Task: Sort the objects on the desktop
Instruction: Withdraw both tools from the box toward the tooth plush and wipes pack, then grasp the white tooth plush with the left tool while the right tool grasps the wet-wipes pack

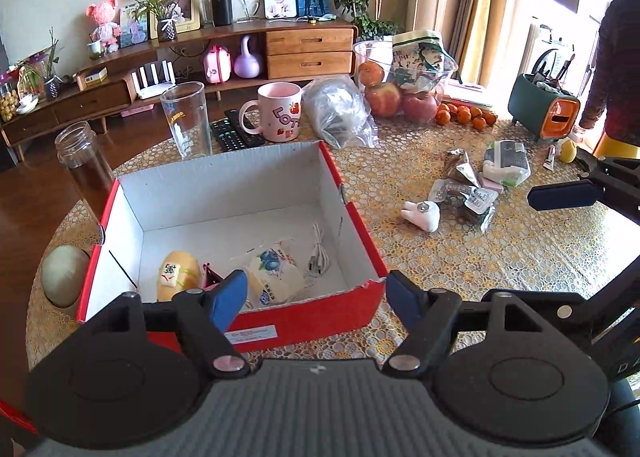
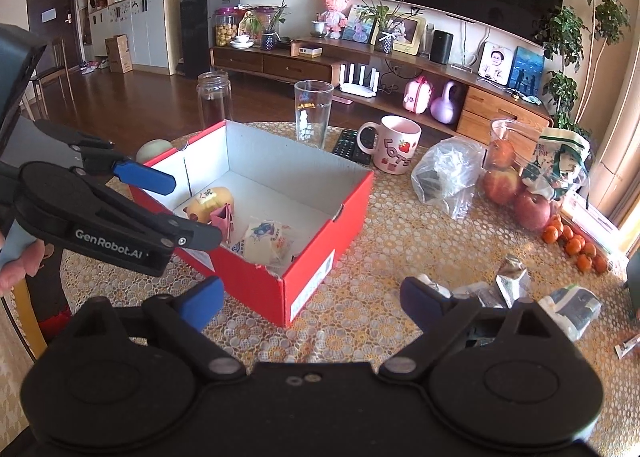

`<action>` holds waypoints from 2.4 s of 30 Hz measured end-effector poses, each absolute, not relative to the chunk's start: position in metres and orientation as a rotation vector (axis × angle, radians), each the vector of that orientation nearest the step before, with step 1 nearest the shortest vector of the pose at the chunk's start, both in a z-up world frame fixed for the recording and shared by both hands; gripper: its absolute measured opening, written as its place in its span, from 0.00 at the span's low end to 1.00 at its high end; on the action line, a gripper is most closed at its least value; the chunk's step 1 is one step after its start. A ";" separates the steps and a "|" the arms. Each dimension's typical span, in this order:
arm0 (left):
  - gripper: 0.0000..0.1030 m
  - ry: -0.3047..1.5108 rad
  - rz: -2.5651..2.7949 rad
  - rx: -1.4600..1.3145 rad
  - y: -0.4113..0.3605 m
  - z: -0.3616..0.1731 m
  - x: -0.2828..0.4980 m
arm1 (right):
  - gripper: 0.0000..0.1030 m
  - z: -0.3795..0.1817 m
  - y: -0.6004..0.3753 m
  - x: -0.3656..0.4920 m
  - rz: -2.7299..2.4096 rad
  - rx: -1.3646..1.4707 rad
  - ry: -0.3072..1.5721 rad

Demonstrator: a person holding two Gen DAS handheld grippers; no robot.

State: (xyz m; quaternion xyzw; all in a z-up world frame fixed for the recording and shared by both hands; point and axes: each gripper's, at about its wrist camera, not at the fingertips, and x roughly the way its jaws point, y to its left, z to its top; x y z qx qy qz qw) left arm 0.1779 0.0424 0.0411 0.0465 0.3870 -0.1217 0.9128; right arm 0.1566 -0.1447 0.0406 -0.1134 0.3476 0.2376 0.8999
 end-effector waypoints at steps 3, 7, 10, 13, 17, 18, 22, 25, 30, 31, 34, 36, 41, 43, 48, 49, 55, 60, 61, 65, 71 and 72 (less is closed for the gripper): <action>0.84 0.796 -0.265 0.104 0.035 0.040 0.172 | 0.94 0.041 -0.155 0.151 0.483 -0.226 0.715; 0.98 0.800 -0.286 0.110 0.022 0.035 0.166 | 0.94 0.040 -0.170 0.144 0.465 -0.213 0.708; 0.99 0.802 -0.299 0.110 0.012 0.029 0.160 | 0.94 0.037 -0.182 0.140 0.451 -0.203 0.714; 1.00 0.807 -0.308 0.107 0.004 0.024 0.156 | 0.94 0.034 -0.192 0.138 0.434 -0.197 0.718; 1.00 0.812 -0.327 0.105 -0.009 0.020 0.151 | 0.94 0.031 -0.207 0.137 0.418 -0.180 0.724; 1.00 0.812 -0.329 0.103 -0.012 0.020 0.150 | 0.94 0.030 -0.210 0.136 0.415 -0.177 0.725; 1.00 0.818 -0.354 0.108 -0.027 0.016 0.146 | 0.94 0.026 -0.225 0.135 0.400 -0.167 0.728; 1.00 0.825 -0.377 0.108 -0.039 0.012 0.146 | 0.94 0.021 -0.240 0.132 0.374 -0.170 0.723; 1.00 0.845 -0.408 0.101 -0.062 0.002 0.150 | 0.94 0.007 -0.274 0.133 0.303 -0.162 0.721; 1.00 0.847 -0.419 0.098 -0.067 0.000 0.152 | 0.94 0.004 -0.281 0.134 0.287 -0.157 0.725; 1.00 0.843 -0.434 0.102 -0.081 -0.005 0.158 | 0.95 -0.004 -0.300 0.138 0.248 -0.143 0.736; 1.00 0.840 -0.440 0.092 -0.089 -0.009 0.163 | 0.94 -0.007 -0.311 0.142 0.226 -0.131 0.739; 1.00 0.840 -0.459 0.077 -0.104 -0.020 0.181 | 0.95 -0.013 -0.332 0.156 0.189 -0.109 0.752; 1.00 0.846 -0.476 0.068 -0.110 -0.024 0.188 | 0.94 -0.017 -0.338 0.163 0.182 -0.102 0.758; 1.00 0.847 -0.489 0.094 -0.123 -0.032 0.205 | 0.94 -0.026 -0.348 0.181 0.170 -0.094 0.769; 1.00 0.851 -0.490 0.092 -0.125 -0.034 0.209 | 0.94 -0.027 -0.350 0.185 0.167 -0.091 0.771; 1.00 0.876 -0.493 0.100 -0.136 -0.046 0.233 | 0.94 -0.037 -0.369 0.213 0.133 -0.085 0.793; 1.00 0.872 -0.502 0.126 -0.146 -0.051 0.253 | 0.94 -0.038 -0.385 0.238 0.094 -0.089 0.797; 1.00 0.870 -0.501 0.133 -0.147 -0.052 0.257 | 0.94 -0.038 -0.388 0.243 0.085 -0.088 0.796; 1.00 0.867 -0.480 0.152 -0.154 -0.057 0.275 | 0.94 -0.040 -0.400 0.262 0.050 -0.068 0.798; 1.00 0.870 -0.438 0.166 -0.158 -0.067 0.302 | 0.94 -0.055 -0.414 0.291 -0.003 -0.046 0.823; 1.00 0.871 -0.430 0.167 -0.158 -0.068 0.306 | 0.94 -0.057 -0.415 0.296 -0.008 -0.040 0.829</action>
